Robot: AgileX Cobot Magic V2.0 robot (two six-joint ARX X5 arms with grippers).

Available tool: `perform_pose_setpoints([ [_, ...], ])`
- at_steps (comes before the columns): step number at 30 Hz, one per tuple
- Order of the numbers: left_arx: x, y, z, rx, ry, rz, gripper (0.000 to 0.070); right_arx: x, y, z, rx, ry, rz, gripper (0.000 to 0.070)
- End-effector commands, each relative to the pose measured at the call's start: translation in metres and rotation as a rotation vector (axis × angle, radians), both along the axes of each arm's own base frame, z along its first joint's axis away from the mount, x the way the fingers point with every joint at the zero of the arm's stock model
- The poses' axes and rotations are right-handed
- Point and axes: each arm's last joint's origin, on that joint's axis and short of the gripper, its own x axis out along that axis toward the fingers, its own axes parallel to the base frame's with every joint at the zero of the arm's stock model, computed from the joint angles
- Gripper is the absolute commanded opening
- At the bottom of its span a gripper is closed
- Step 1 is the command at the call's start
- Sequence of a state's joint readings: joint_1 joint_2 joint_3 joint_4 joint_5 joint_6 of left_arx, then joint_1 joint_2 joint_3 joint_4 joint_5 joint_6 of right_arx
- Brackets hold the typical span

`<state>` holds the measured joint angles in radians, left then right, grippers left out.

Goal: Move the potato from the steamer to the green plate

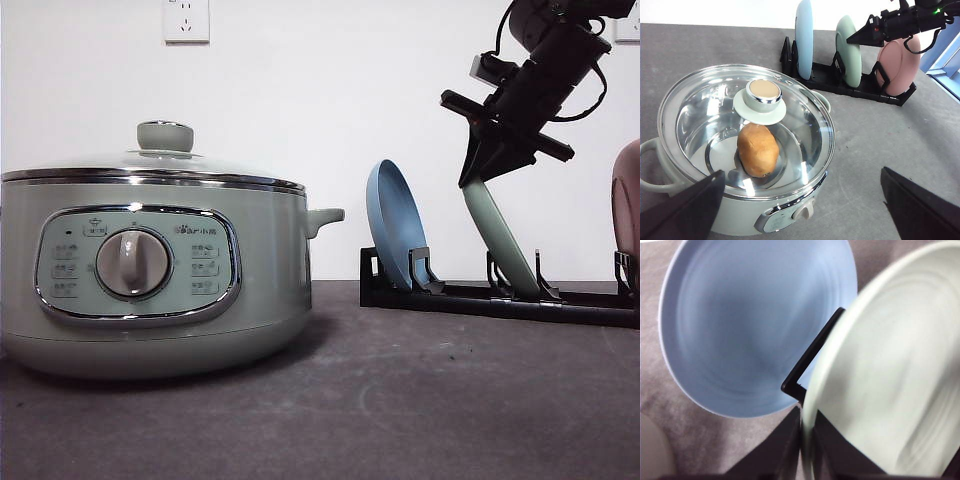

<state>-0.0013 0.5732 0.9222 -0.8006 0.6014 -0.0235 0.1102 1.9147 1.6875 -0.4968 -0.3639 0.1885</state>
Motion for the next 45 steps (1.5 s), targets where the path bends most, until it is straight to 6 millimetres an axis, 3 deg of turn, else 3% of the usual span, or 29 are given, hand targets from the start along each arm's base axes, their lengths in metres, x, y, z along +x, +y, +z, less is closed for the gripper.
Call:
perform_pose_setpoints([
  [1,-0.001,0.000,0.006,0.007,-0.032,-0.009,0.0635,-0.002,0.001,0.023,0.011,-0.086,0.006,0.0004],
  [12,-0.001,0.000,0.007,0.007,-0.037,-0.009,0.0635,-0.040,0.000,0.089,0.103,-0.238,0.052,0.0004],
  [20,-0.001,0.000,0.007,0.007,-0.037,-0.009,0.0635,-0.098,0.006,0.131,0.047,-0.268,0.133,0.0003],
  [25,-0.001,0.000,0.007,0.007,-0.038,-0.009,0.0635,-0.139,0.014,0.146,-0.040,-0.254,0.216,0.0004],
  [31,-0.001,0.000,0.007,0.007,-0.038,-0.009,0.0635,-0.182,0.036,0.141,-0.236,-0.126,0.345,0.0003],
  [37,-0.001,0.000,0.007,0.008,-0.039,-0.009,0.0635,-0.212,0.074,0.121,-0.431,0.006,0.494,0.0003],
  [45,-0.001,0.000,0.007,0.007,-0.038,-0.009,0.0635,-0.249,0.126,0.070,-0.617,0.106,0.663,0.0003],
])
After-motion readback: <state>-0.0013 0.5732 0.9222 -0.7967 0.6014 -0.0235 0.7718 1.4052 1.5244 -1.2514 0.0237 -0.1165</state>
